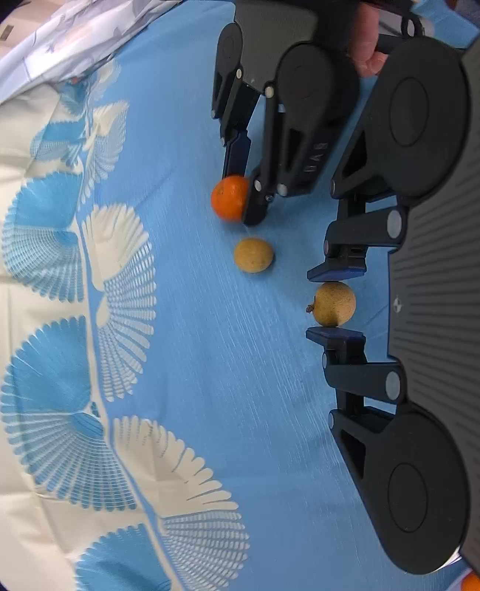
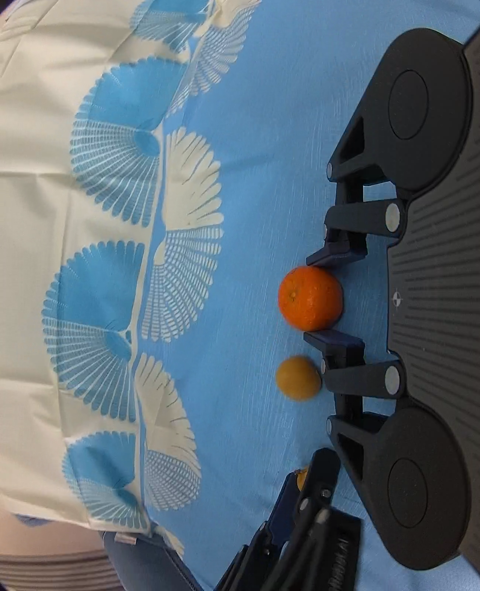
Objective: Organize fruits
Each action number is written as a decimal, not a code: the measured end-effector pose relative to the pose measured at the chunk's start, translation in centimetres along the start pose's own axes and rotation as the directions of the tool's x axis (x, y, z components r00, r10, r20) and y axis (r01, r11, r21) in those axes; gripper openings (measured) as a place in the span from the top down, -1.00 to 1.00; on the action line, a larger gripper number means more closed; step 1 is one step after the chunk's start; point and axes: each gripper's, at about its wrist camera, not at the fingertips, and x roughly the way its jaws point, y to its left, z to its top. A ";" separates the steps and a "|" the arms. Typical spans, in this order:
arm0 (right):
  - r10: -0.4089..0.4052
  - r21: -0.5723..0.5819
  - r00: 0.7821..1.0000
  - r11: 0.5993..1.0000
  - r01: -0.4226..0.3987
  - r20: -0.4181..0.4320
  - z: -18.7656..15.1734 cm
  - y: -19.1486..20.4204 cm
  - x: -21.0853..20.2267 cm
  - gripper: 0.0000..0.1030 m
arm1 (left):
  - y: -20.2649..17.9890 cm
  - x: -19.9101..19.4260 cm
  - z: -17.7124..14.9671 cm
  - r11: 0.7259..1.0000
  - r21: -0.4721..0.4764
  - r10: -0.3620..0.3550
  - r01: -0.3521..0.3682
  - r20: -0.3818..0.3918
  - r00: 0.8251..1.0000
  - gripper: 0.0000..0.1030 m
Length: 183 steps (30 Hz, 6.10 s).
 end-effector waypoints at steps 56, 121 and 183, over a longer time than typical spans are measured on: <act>0.214 -0.144 0.977 0.966 -0.215 -0.020 -4.5 30.6 -32.2 0.28 | 14.9 -38.6 -24.5 0.893 -0.402 0.250 -0.202 0.070 0.966 0.45; -0.111 0.061 0.970 0.990 0.127 -0.214 -2.1 26.8 -21.3 -0.99 | 14.9 -29.3 -18.9 0.904 -0.405 0.182 -0.136 0.077 0.980 -0.99; -0.450 0.336 0.892 0.836 0.434 -0.034 -2.7 5.8 -0.2 -0.99 | 5.7 5.5 -2.3 0.925 -0.316 0.296 -0.213 0.245 0.923 -1.00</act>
